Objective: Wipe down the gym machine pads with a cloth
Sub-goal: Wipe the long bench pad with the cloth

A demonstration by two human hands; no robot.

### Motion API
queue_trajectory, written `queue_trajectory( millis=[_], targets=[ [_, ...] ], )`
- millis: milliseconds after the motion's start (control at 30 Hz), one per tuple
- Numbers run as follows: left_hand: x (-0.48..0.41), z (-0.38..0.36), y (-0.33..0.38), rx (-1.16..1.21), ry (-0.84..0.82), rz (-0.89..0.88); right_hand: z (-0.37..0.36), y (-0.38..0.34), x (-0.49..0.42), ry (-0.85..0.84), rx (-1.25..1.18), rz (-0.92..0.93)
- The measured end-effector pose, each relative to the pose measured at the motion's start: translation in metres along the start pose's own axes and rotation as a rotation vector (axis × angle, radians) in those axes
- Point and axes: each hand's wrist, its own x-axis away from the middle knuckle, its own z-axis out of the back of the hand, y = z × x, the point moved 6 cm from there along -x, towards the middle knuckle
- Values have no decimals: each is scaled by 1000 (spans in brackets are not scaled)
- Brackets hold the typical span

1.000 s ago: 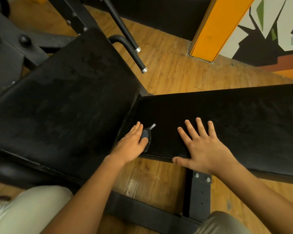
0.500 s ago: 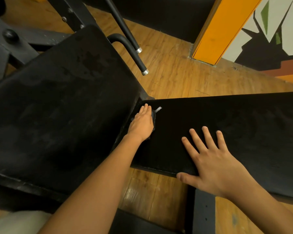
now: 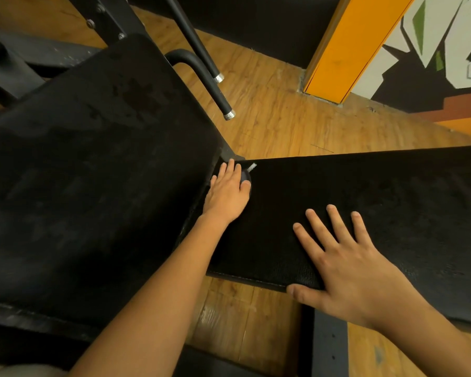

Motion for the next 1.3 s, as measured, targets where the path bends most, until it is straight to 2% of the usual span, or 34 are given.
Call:
queue_trajectory(
  millis=[300,533,733,967,1300],
  targets=[
    [-35,9,-3,15,-32,13,1,0,0,49,33,20],
    [7,-2,-10,7,-8,15,1,1,0,58,48,37],
    [-33,8,-8,-32,-23,8,2,-1,-1,81,70,53],
    [-40,10,-14,8,-79,12,-1,-1,-2,49,60,44],
    [22,12,-19,-25,-116,25,2,-2,-1,-81,31,30]
  ],
)
